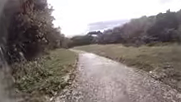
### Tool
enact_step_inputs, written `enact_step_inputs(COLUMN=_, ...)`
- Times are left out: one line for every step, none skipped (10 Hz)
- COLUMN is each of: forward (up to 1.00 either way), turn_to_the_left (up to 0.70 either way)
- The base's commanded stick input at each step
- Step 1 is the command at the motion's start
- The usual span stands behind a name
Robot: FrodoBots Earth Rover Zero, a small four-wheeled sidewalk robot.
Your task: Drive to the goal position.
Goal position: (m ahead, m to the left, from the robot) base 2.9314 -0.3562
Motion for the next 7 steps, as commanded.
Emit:
enact_step_inputs(forward=1.0, turn_to_the_left=0.0)
enact_step_inputs(forward=1.0, turn_to_the_left=0.0)
enact_step_inputs(forward=1.0, turn_to_the_left=0.0)
enact_step_inputs(forward=1.0, turn_to_the_left=0.0)
enact_step_inputs(forward=1.0, turn_to_the_left=0.0)
enact_step_inputs(forward=1.0, turn_to_the_left=0.0)
enact_step_inputs(forward=1.0, turn_to_the_left=0.0)
